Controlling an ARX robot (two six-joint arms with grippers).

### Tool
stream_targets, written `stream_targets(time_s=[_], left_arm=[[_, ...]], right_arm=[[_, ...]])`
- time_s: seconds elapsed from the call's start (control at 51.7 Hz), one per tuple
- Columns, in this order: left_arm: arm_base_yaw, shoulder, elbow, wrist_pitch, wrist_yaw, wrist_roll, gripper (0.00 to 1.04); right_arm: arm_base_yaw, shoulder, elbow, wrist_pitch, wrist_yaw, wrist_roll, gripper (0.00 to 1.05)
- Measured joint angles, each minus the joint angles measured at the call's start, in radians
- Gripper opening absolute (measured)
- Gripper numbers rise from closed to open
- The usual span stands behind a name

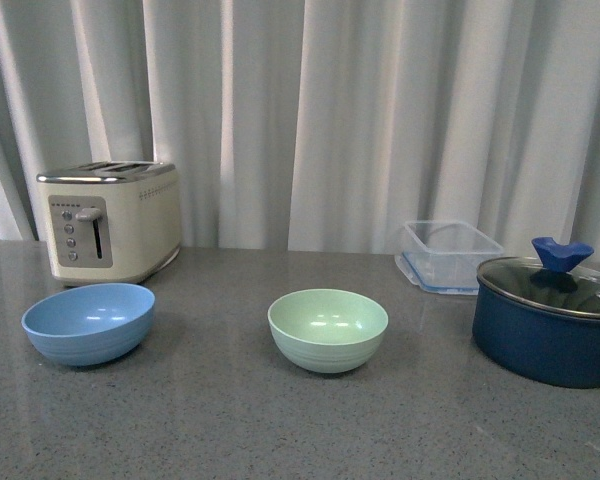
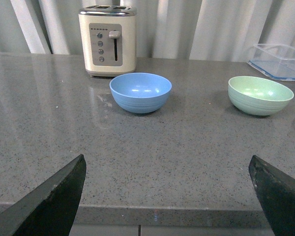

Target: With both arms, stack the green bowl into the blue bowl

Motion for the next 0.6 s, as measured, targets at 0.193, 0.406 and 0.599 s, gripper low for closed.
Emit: stream_targets(time_s=[0.193, 0.406, 0.599], left_arm=[[0.0, 0.0, 0.0, 0.0, 0.0, 0.0, 0.98], [0.0, 0.0, 0.0, 0.0, 0.0, 0.0, 0.98], [0.084, 0.523, 0.233, -0.241, -0.32, -0.182, 0.98]], right_arm=[[0.0, 0.0, 0.0, 0.0, 0.0, 0.0, 0.95], [0.0, 0.0, 0.0, 0.0, 0.0, 0.0, 0.95], [0.0, -0.002, 0.0, 0.0, 0.0, 0.0, 0.95]])
